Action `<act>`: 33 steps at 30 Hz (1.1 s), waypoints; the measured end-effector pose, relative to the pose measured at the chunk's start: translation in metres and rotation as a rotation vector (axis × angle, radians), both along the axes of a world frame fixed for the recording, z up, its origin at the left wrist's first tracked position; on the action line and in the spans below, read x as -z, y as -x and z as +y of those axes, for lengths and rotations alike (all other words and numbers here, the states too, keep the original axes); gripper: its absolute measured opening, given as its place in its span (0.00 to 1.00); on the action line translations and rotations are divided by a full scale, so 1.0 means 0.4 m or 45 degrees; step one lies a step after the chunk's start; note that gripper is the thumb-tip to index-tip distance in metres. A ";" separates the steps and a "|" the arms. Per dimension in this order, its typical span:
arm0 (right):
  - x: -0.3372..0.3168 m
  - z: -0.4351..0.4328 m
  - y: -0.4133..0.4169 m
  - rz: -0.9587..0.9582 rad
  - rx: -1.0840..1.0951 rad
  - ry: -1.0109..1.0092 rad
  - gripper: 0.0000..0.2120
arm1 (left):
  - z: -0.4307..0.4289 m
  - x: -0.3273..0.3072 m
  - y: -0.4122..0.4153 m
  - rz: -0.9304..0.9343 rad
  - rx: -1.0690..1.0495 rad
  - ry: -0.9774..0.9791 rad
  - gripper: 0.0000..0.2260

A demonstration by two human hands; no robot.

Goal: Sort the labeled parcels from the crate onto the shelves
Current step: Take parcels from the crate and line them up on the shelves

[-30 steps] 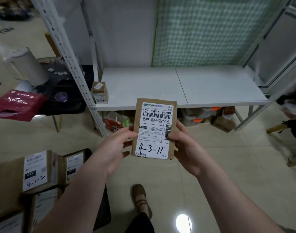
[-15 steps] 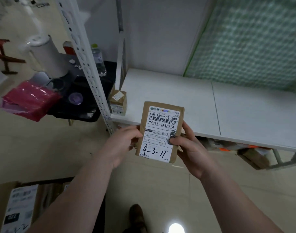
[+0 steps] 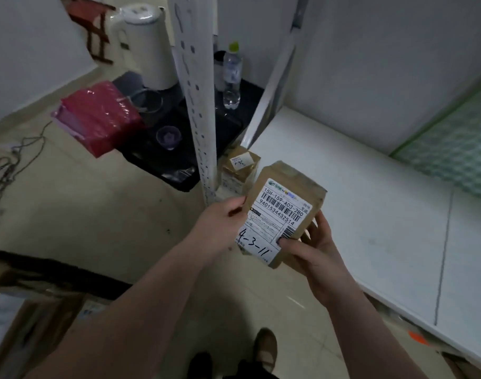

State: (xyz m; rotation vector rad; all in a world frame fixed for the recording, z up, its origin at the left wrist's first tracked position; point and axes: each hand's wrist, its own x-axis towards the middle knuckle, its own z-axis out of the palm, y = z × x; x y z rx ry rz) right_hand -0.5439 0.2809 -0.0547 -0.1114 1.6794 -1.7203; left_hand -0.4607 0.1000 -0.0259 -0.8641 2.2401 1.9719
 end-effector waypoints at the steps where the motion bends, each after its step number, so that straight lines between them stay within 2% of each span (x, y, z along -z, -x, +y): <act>1: 0.038 -0.015 0.023 0.036 -0.022 -0.010 0.47 | -0.010 0.039 0.019 0.002 -0.031 0.073 0.15; 8: 0.332 -0.077 0.157 0.402 -0.075 -0.053 0.52 | -0.028 0.366 0.139 0.100 -0.242 0.506 0.11; 11: 0.452 -0.080 0.177 0.533 -0.056 -0.070 0.54 | -0.020 0.522 0.163 0.082 -0.282 0.669 0.14; 14: 0.551 -0.078 0.179 0.681 -0.030 -0.051 0.55 | -0.008 0.638 0.166 0.222 -0.363 0.819 0.16; 21: 0.673 -0.096 0.182 0.940 0.061 0.005 0.55 | 0.008 0.764 0.166 0.521 -0.498 0.948 0.17; 23: 0.685 -0.102 0.179 0.979 0.102 -0.021 0.53 | 0.027 0.779 0.162 0.524 -0.561 0.967 0.21; 25: 0.689 -0.108 0.173 1.031 0.162 -0.079 0.52 | 0.050 0.790 0.152 0.560 -0.604 1.136 0.25; 29: 0.686 -0.121 0.167 1.154 0.151 -0.139 0.48 | 0.075 0.834 0.139 0.569 -0.179 1.477 0.29; 33: 0.689 -0.142 0.158 1.161 0.158 -0.109 0.42 | 0.081 0.872 0.144 0.410 -0.003 1.489 0.34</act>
